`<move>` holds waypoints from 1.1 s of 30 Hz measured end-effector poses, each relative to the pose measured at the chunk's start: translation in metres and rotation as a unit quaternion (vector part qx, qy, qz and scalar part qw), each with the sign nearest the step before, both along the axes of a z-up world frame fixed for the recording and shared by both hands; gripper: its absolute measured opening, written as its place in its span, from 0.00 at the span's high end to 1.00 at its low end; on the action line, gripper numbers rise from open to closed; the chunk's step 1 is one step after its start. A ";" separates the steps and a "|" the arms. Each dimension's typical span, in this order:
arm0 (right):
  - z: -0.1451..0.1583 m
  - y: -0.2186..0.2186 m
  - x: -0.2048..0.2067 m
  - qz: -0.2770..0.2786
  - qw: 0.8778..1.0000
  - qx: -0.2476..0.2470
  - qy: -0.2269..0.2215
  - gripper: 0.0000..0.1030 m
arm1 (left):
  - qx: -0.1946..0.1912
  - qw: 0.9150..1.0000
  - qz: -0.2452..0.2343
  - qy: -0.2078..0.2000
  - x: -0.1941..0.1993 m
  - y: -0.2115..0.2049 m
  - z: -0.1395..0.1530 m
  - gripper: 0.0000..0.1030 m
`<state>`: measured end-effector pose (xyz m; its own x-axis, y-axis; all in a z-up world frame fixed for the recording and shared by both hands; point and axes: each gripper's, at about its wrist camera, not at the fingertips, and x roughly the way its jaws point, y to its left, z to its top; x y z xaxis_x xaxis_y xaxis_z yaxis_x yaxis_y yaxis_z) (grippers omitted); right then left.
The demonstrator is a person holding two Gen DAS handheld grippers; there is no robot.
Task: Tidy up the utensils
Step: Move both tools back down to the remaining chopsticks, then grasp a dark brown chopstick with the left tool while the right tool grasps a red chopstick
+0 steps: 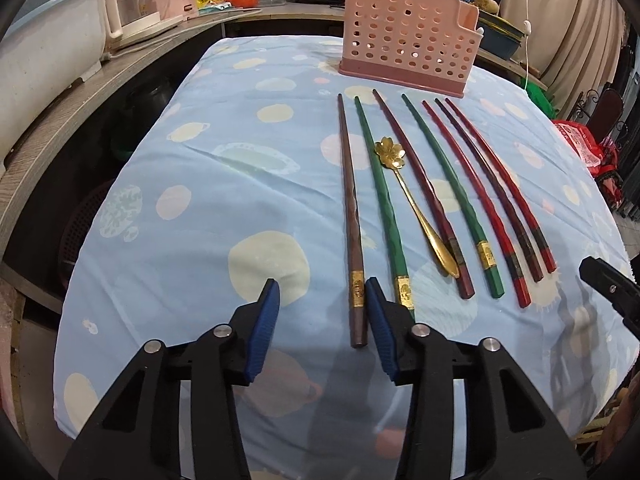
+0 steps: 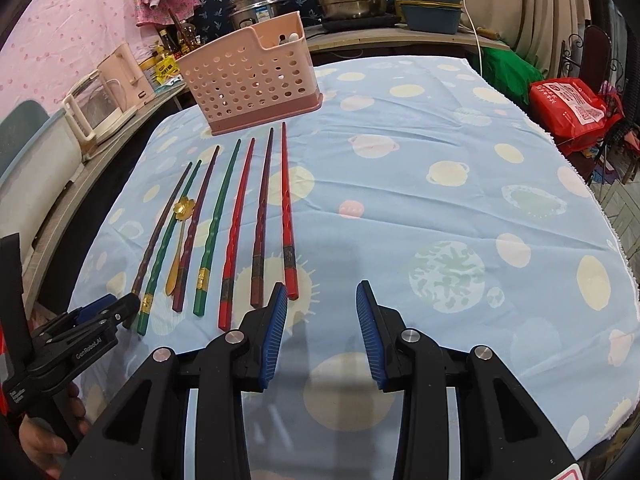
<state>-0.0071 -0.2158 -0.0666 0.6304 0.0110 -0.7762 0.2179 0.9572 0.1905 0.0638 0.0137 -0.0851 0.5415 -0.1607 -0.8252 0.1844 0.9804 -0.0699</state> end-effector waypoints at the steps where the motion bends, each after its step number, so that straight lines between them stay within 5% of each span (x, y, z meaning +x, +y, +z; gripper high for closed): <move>1: -0.001 0.001 0.001 0.002 1.000 -0.001 0.001 0.66 | -0.001 1.000 0.001 0.000 0.000 0.001 0.000 0.61; 12: -0.007 0.017 0.026 0.024 0.999 -0.023 0.002 0.69 | -0.002 1.000 0.000 -0.004 0.001 0.002 -0.001 0.69; 24: -0.019 0.022 0.044 0.035 0.999 -0.025 0.018 0.87 | -0.008 1.000 0.001 -0.001 0.001 0.005 0.000 0.73; 33: -0.017 0.020 0.038 0.034 0.999 -0.023 0.018 0.93 | -0.024 1.000 0.000 0.010 0.003 0.010 0.001 0.90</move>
